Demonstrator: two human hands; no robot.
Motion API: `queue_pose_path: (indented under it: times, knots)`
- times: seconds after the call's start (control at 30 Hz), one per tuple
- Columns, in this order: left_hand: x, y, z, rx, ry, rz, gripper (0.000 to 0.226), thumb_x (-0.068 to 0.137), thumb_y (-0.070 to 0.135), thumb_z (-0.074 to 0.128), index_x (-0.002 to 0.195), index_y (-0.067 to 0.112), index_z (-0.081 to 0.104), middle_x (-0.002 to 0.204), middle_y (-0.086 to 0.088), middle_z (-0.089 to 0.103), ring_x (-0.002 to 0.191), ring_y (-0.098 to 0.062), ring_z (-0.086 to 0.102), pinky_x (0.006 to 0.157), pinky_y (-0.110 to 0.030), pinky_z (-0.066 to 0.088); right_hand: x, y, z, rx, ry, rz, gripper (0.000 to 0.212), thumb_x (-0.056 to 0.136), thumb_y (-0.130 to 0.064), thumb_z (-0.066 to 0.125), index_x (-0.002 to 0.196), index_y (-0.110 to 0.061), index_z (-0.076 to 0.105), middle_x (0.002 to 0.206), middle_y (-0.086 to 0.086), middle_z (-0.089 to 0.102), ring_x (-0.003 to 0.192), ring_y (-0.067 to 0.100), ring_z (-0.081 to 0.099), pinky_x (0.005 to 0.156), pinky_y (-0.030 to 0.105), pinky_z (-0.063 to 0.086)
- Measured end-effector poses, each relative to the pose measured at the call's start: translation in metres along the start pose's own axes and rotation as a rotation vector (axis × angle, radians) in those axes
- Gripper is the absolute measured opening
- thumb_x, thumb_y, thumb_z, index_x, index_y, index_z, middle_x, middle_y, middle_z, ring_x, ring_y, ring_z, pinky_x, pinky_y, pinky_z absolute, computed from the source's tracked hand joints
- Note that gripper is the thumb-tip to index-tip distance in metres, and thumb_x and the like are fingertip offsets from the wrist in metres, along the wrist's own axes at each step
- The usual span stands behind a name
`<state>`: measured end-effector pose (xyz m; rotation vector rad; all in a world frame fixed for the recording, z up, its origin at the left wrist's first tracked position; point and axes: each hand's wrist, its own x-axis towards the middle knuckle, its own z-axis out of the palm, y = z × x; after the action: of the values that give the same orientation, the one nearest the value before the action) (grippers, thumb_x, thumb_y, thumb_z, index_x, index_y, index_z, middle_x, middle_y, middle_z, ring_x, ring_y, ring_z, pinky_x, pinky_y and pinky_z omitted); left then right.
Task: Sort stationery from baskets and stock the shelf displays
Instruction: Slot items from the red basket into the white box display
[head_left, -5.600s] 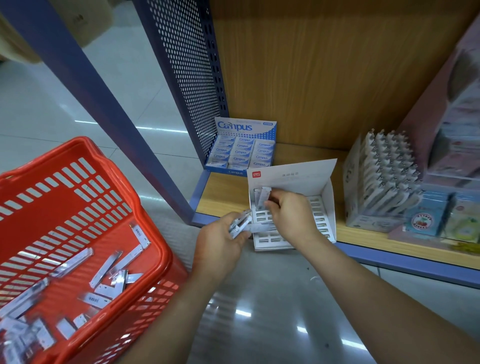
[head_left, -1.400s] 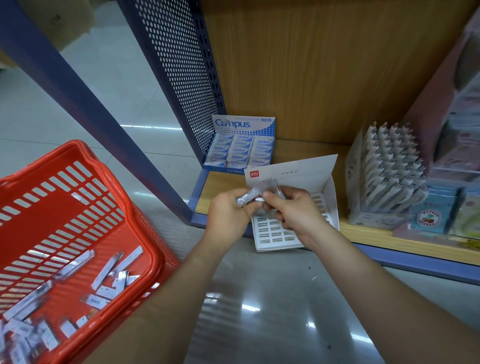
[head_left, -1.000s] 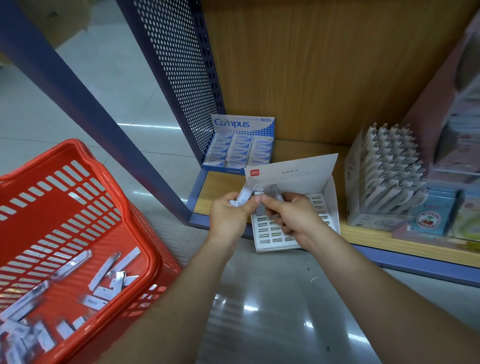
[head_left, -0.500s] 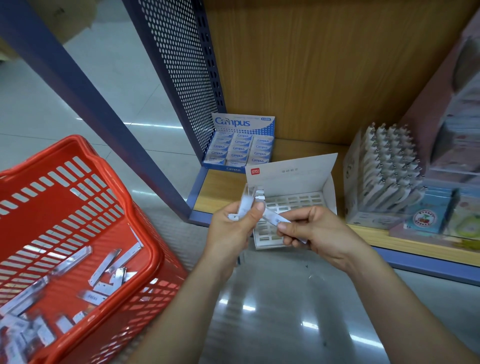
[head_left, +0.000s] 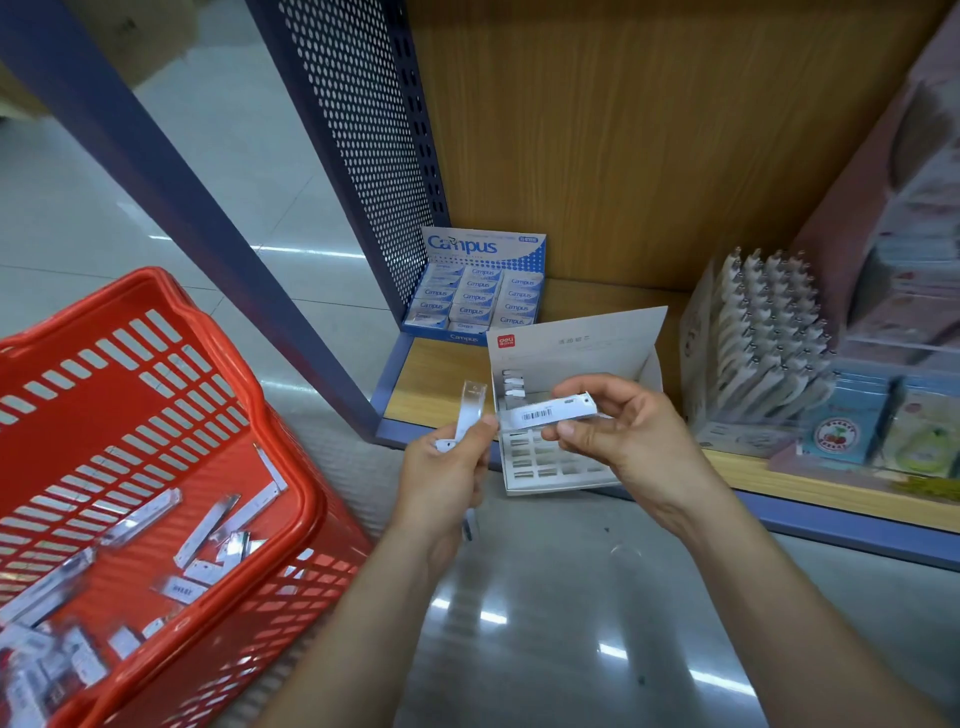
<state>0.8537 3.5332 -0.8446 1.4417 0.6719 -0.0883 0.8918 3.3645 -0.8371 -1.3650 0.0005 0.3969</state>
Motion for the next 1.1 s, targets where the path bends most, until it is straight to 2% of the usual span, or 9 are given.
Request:
queue_pose_path:
  times: [0.1, 0.17, 0.33, 0.47, 0.57, 0.7, 0.83, 0.97, 1.1]
  knots:
    - [0.0, -0.001, 0.005, -0.036, -0.009, -0.053, 0.015, 0.091, 0.023, 0.065, 0.087, 0.008, 0.062, 0.059, 0.001, 0.041, 0.048, -0.01, 0.027, 0.04, -0.019, 0.021, 0.0, 0.001, 0.003, 0.023, 0.043, -0.022, 0.027, 0.081, 0.011, 0.067, 0.098, -0.01, 0.069, 0.094, 0.006, 0.075, 0.077, 0.02, 0.073, 0.067, 0.022, 0.057]
    - [0.0, -0.002, 0.006, -0.013, -0.028, -0.064, 0.017, 0.091, 0.024, 0.066, 0.081, 0.011, 0.06, 0.055, 0.005, 0.04, 0.047, -0.009, 0.027, 0.04, -0.019, 0.021, 0.002, 0.0, 0.003, 0.052, 0.083, -0.028, 0.028, 0.08, 0.009, 0.068, 0.101, -0.009, 0.068, 0.095, 0.007, 0.076, 0.074, 0.018, 0.072, 0.067, 0.023, 0.058]
    - [-0.007, 0.002, 0.009, 0.037, -0.079, 0.044, 0.007, 0.09, 0.015, 0.067, 0.086, 0.009, 0.066, 0.043, 0.015, 0.046, 0.039, -0.001, 0.037, 0.039, -0.013, 0.028, 0.009, 0.005, 0.007, 0.04, 0.233, -0.069, 0.023, 0.076, 0.002, 0.076, 0.093, -0.012, 0.068, 0.082, 0.006, 0.075, 0.069, 0.016, 0.07, 0.06, 0.021, 0.055]
    - [-0.007, 0.006, 0.011, 0.069, -0.132, 0.121, 0.005, 0.088, 0.006, 0.069, 0.088, 0.002, 0.066, 0.05, 0.013, 0.056, 0.036, 0.002, 0.045, 0.04, -0.007, 0.032, 0.014, 0.01, 0.01, 0.019, 0.264, -0.062, 0.015, 0.082, -0.002, 0.072, 0.091, -0.014, 0.068, 0.068, 0.0, 0.072, 0.058, 0.008, 0.065, 0.057, 0.018, 0.054]
    - [-0.002, 0.006, 0.009, 0.126, -0.081, 0.17, 0.007, 0.092, 0.009, 0.063, 0.087, 0.007, 0.067, 0.046, 0.016, 0.053, 0.035, 0.003, 0.043, 0.039, -0.007, 0.031, 0.022, 0.013, 0.009, -0.036, 0.284, -0.078, 0.016, 0.088, -0.001, 0.066, 0.091, -0.017, 0.069, 0.067, -0.004, 0.072, 0.061, 0.008, 0.067, 0.062, 0.018, 0.055]
    - [0.011, 0.011, 0.006, 0.149, 0.015, 0.229, 0.015, 0.091, 0.015, 0.066, 0.076, 0.014, 0.065, 0.04, 0.019, 0.045, 0.036, 0.002, 0.038, 0.04, -0.01, 0.029, 0.033, 0.019, 0.009, -0.205, 0.257, -0.099, 0.019, 0.09, -0.001, 0.064, 0.102, -0.016, 0.07, 0.08, -0.007, 0.072, 0.069, 0.005, 0.069, 0.07, 0.019, 0.056]
    - [0.019, 0.02, 0.013, 0.111, -0.013, 0.277, 0.014, 0.088, 0.01, 0.069, 0.075, 0.015, 0.066, 0.04, 0.019, 0.048, 0.037, 0.003, 0.042, 0.042, -0.008, 0.032, 0.036, 0.034, 0.013, -0.352, 0.207, -0.12, 0.029, 0.089, -0.002, 0.065, 0.088, -0.031, 0.069, 0.074, -0.014, 0.072, 0.073, 0.007, 0.07, 0.077, 0.029, 0.058]
    - [0.021, 0.021, 0.018, 0.114, -0.065, 0.28, 0.007, 0.087, 0.01, 0.071, 0.09, 0.005, 0.072, 0.055, 0.012, 0.063, 0.041, 0.003, 0.049, 0.044, -0.008, 0.036, 0.038, 0.04, 0.014, -0.482, 0.186, -0.166, 0.024, 0.089, -0.004, 0.066, 0.096, -0.025, 0.075, 0.086, -0.012, 0.073, 0.085, 0.011, 0.071, 0.087, 0.038, 0.057]
    - [0.024, 0.017, 0.019, 0.166, -0.072, 0.26, 0.016, 0.084, 0.019, 0.074, 0.097, 0.008, 0.075, 0.085, -0.009, 0.075, 0.07, -0.014, 0.068, 0.052, -0.017, 0.049, 0.042, 0.036, 0.012, -0.658, 0.154, -0.201, 0.022, 0.09, -0.011, 0.065, 0.108, -0.019, 0.075, 0.104, -0.002, 0.074, 0.1, 0.017, 0.067, 0.091, 0.036, 0.053]
